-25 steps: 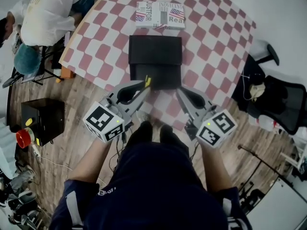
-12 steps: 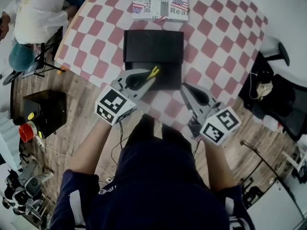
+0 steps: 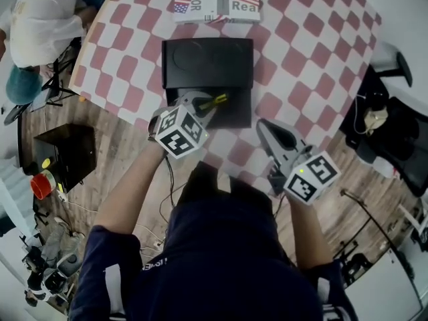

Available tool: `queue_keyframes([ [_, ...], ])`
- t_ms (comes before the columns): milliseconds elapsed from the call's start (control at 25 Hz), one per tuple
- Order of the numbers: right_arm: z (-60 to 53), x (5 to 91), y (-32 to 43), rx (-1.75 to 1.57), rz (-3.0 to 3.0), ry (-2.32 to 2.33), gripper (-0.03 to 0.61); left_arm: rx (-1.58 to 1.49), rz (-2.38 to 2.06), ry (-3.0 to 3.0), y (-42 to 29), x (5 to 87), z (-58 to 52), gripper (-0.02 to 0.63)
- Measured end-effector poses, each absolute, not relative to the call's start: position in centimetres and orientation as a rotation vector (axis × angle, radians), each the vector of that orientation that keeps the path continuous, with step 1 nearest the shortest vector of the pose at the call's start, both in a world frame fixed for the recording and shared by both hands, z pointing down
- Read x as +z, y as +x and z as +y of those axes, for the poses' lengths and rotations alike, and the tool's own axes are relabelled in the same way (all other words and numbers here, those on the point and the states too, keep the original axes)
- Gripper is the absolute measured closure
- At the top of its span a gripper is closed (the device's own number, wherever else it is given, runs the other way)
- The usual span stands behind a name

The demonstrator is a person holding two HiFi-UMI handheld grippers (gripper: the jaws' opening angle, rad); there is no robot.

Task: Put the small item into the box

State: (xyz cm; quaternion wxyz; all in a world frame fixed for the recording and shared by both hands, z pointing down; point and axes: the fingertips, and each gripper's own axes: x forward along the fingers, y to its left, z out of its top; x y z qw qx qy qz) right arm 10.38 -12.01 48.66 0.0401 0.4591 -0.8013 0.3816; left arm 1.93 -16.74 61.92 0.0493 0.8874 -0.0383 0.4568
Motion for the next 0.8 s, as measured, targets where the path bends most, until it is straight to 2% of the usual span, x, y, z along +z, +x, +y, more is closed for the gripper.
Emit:
queue_keyframes([
  [320, -11.9, 50.2, 11.8, 1.208, -2.427, 1.415, 0.561, 1.784, -0.038, 2.627, 2.2, 66.3, -16.9, 0.538],
  [640, -12.0, 50.6, 12.6, 1.230, -2.424, 1.405, 0.561, 1.858, -0.031, 2.596, 2.2, 67.0, -16.8, 0.534],
  [720, -12.0, 50.7, 12.5, 1.234, -2.427, 1.400, 0.561, 1.845, -0.035, 2.587, 2.1, 67.0, -16.6, 0.515],
  [800, -12.0, 50.8, 12.3, 1.232, -2.431, 1.396, 0.561, 1.825, -0.047, 2.573, 2.0, 66.9, -16.4, 0.460],
])
